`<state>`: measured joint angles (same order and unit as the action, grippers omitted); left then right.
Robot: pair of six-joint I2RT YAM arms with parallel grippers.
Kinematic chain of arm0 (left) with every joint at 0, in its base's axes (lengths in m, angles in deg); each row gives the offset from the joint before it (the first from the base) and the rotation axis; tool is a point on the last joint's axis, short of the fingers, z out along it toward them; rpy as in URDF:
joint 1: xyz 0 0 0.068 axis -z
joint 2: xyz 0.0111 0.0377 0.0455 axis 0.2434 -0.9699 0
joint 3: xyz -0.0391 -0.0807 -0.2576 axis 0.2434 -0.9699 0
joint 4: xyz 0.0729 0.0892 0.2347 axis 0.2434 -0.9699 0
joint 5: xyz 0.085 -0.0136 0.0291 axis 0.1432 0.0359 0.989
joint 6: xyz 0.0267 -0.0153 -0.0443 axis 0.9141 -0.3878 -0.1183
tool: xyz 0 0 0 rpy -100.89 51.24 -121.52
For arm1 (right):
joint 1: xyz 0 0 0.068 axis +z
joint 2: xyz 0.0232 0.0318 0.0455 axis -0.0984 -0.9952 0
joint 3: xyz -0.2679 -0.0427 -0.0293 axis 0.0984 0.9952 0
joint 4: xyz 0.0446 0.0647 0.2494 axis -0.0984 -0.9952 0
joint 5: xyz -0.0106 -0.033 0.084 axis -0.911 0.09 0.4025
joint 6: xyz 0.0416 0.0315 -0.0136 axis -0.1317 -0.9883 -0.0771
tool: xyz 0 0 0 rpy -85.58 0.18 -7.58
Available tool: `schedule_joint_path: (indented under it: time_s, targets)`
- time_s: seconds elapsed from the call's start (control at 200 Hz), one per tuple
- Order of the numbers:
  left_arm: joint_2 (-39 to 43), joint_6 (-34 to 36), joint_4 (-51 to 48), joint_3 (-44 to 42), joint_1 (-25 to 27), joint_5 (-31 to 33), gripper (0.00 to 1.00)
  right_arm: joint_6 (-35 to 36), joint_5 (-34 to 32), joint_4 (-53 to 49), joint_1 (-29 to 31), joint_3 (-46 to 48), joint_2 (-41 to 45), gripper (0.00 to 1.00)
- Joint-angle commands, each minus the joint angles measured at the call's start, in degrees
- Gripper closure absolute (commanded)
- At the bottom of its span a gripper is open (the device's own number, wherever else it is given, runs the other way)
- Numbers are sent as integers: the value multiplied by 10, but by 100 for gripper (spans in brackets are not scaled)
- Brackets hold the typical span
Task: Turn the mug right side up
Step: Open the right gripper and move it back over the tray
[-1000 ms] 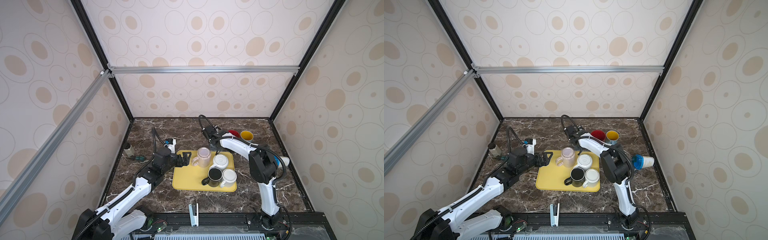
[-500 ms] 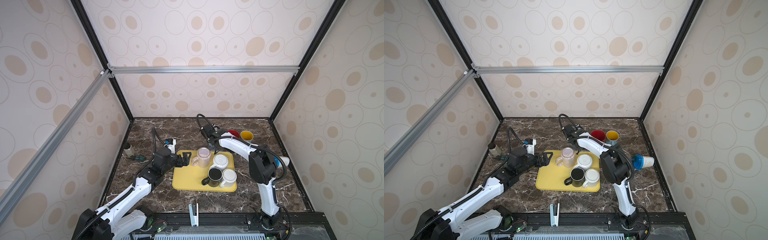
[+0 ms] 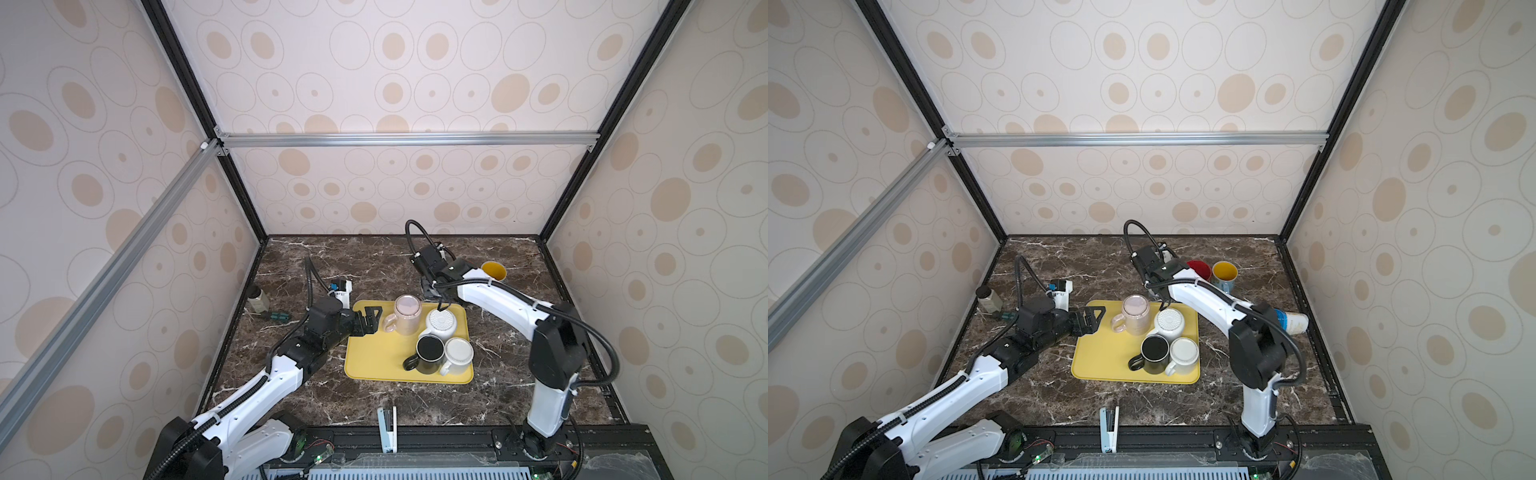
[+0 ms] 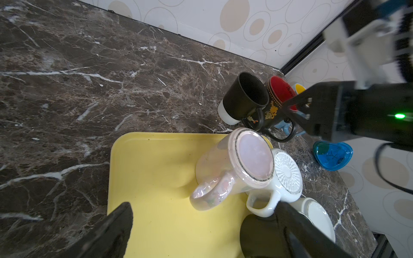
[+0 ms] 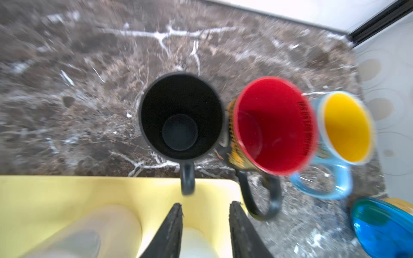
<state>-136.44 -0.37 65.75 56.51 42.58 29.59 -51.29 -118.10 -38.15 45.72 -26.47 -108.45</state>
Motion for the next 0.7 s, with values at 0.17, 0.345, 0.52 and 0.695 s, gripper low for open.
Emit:
schedule_joint_path:
  time_s: [0.17, 0.345, 0.52, 0.695]
  targets:
    - [-12, 26, -2, 28, -3, 3, 1, 19, 72, 71, 88, 170, 187, 60]
    - [-29, 34, -2, 36, -2, -16, 5, -2, 99, 31, 117, 190, 262, 61]
    - [-47, 94, -17, 60, 15, -80, 10, 4, 125, 84, 129, 236, 314, 61]
    - [-80, 129, -60, 96, 57, -35, 8, 14, 129, 82, 131, 230, 311, 61]
